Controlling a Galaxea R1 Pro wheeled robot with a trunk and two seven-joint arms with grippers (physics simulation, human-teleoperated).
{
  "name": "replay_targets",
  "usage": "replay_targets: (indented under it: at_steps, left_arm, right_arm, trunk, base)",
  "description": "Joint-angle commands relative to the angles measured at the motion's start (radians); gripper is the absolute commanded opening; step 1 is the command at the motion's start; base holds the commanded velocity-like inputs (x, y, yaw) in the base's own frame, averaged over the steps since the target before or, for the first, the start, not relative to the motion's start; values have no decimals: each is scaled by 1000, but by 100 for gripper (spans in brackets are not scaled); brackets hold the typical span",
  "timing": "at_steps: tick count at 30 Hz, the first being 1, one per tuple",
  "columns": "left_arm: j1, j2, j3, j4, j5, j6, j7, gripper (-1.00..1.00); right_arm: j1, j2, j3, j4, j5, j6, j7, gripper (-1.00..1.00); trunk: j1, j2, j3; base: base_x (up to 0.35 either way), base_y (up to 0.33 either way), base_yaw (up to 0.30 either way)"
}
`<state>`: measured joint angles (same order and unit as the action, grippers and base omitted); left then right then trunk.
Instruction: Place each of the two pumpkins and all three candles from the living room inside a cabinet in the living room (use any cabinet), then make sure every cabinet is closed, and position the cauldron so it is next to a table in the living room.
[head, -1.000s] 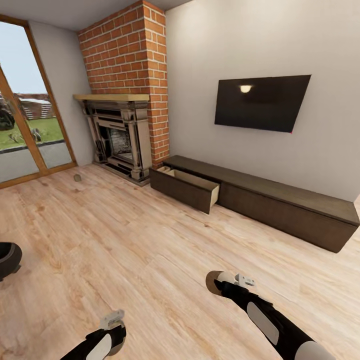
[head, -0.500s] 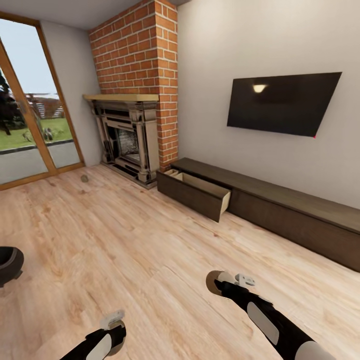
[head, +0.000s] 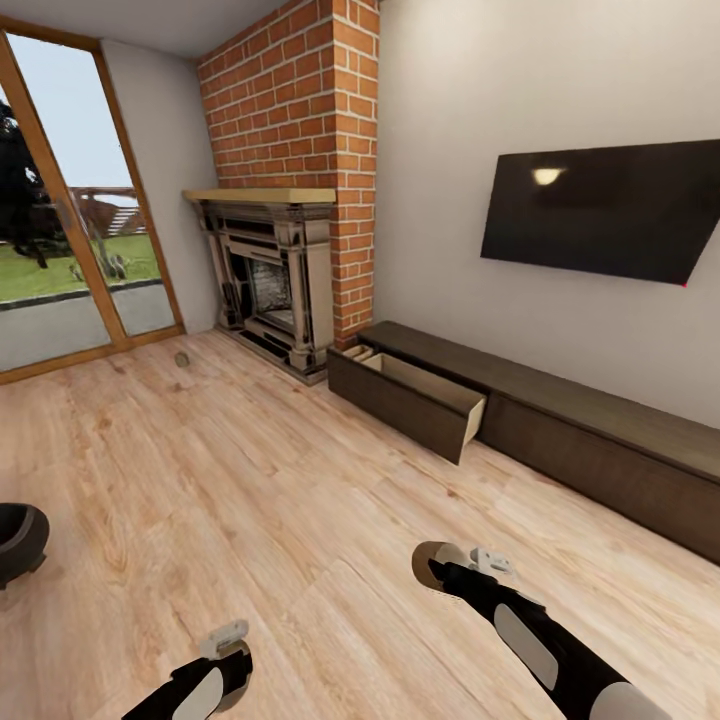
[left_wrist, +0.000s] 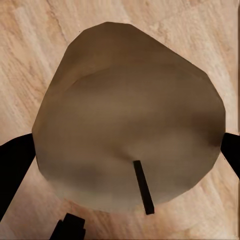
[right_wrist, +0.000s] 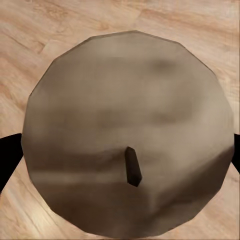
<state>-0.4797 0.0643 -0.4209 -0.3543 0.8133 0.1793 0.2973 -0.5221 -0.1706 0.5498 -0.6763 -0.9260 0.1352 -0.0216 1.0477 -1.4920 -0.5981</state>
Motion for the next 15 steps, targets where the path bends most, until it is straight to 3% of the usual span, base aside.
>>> replay_targets:
  at_steps: [1,9,15]
  left_arm:
    - [0,1,-8,-3,6,4,8,-100]
    - [0,2,-9,-3,6,4,8,-100]
    - [0,2,-8,-3,6,4,8,-100]
  right_arm:
    - [-1,-1,4,-2,-6,1,-2,-100]
    - [-1,-1,4,-2,-6,1,-2,-100]
    - [-1,-1,4,-2,-7,1,-1,-100]
  trunk:
    - [1,-1,-1]
    - [1,-1,-1]
    - [1,-1,-1]
  base:
    - [343,0,7]
    - [343,0,129]
    - [343,0,25]
